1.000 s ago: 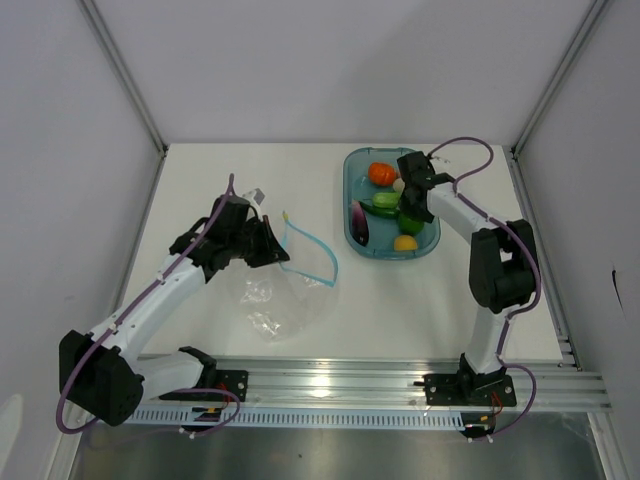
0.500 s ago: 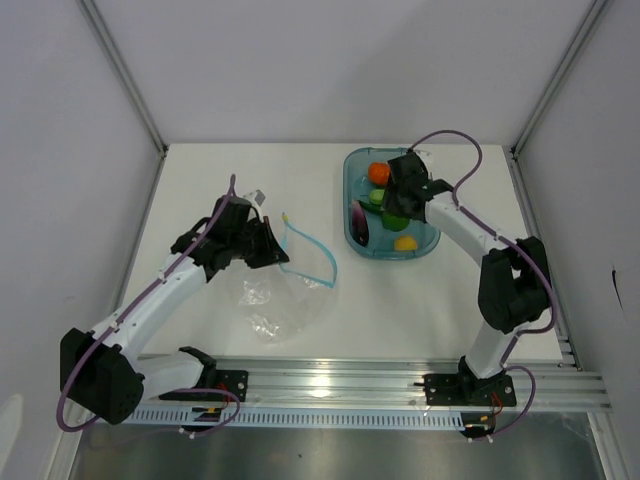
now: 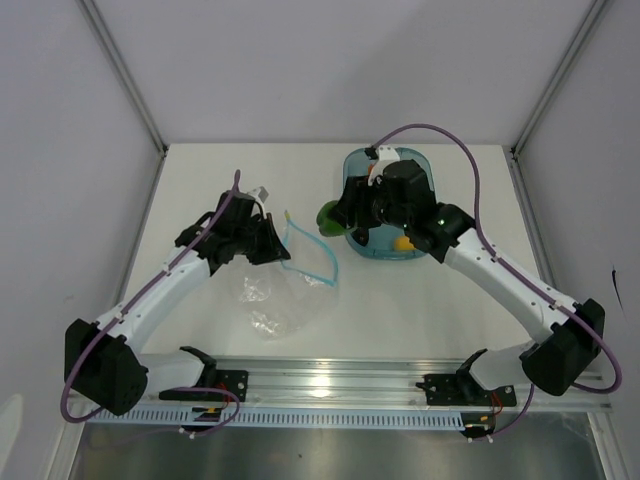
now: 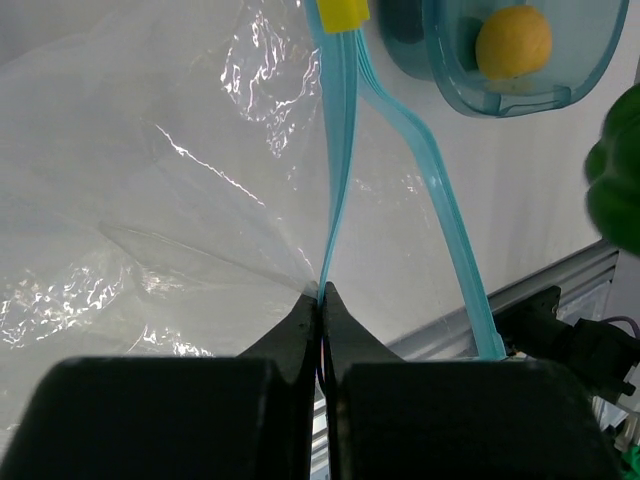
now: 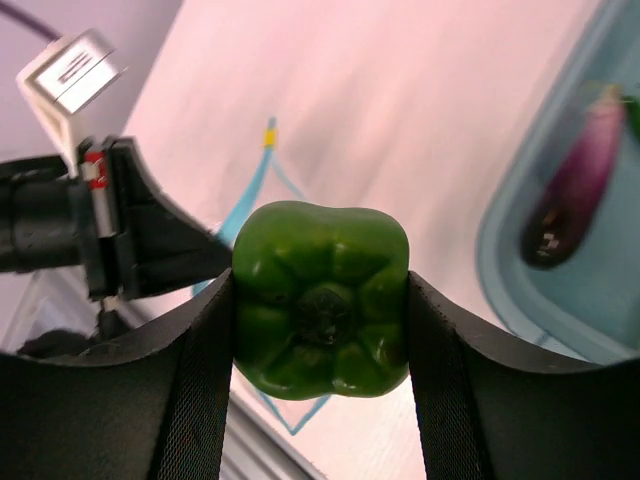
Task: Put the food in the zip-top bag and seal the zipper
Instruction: Place the fake vegetable in the zipper food storage bag.
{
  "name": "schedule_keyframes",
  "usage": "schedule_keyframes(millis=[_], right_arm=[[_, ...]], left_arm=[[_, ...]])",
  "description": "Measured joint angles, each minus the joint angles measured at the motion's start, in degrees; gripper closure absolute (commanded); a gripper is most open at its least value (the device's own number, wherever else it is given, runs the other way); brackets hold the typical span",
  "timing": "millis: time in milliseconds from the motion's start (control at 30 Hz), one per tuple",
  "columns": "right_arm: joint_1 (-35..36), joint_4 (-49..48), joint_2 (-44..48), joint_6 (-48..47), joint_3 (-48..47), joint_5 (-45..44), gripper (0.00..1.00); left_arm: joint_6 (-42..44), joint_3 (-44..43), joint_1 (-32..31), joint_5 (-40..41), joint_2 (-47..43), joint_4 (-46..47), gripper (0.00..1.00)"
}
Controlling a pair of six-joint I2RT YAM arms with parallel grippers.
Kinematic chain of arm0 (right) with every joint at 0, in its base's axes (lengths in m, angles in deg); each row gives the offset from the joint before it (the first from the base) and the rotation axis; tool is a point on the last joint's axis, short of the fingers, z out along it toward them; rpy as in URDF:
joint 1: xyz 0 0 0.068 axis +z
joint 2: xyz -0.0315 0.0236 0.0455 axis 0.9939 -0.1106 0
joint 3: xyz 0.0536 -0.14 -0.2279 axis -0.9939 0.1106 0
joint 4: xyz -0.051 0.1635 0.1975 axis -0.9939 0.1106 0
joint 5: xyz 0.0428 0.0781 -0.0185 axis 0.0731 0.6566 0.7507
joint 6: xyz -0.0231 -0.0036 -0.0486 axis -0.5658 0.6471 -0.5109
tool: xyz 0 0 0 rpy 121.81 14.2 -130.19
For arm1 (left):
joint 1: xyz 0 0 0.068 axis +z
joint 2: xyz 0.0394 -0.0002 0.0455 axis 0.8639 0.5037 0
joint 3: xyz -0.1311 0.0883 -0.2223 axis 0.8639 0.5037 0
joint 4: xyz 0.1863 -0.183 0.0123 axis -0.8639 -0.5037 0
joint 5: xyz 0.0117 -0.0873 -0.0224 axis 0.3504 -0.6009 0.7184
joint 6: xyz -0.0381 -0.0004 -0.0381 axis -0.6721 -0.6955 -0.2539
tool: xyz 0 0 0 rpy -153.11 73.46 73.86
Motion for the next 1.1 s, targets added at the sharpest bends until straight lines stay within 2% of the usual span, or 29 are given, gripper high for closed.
schedule_keyframes(millis=[167, 367, 433, 467, 500, 567, 833, 1100], right_arm=[[0.87, -1.33, -1.49, 1.29, 1.90, 8.13, 1.00], [3.98, -1.88, -5.62, 2.75, 2.91, 12.70, 0.96], [5.11, -2.08, -6.29, 3.04, 2.97, 13.31, 0.74], [5.64, -2.16, -6.58, 3.23, 2.97, 13.55, 0.58], [6.03, -2.36, -6.80, 3.37, 2.97, 13.66, 0.27], [6.78, -2.32, -7.15, 4.00, 2.97, 13.70, 0.02], [6.67, 1.53, -7.50, 2.71, 0.20, 8.11, 0.01], [1.75, 3.28, -6.80, 1.14, -5.70, 5.16, 0.01]], left_arm=[[0.09, -0.55, -0.15, -0.09, -0.09, -0.09, 0.99], [0.09, -0.55, -0.28, -0.72, -2.45, -0.52, 0.99], [0.09, -0.55, -0.33, -1.09, -3.87, -0.57, 0.99], [0.09, -0.59, -0.33, -1.25, -4.50, -0.57, 0.99], [0.09, -0.61, -0.33, -1.38, -5.01, -0.61, 1.00], [0.07, -0.66, -0.33, -1.62, -5.77, -0.66, 0.99], [0.00, -0.70, -0.39, -3.32, -9.31, -0.70, 0.99], [-0.11, -1.86, -0.48, -5.35, -10.05, -0.81, 0.99]])
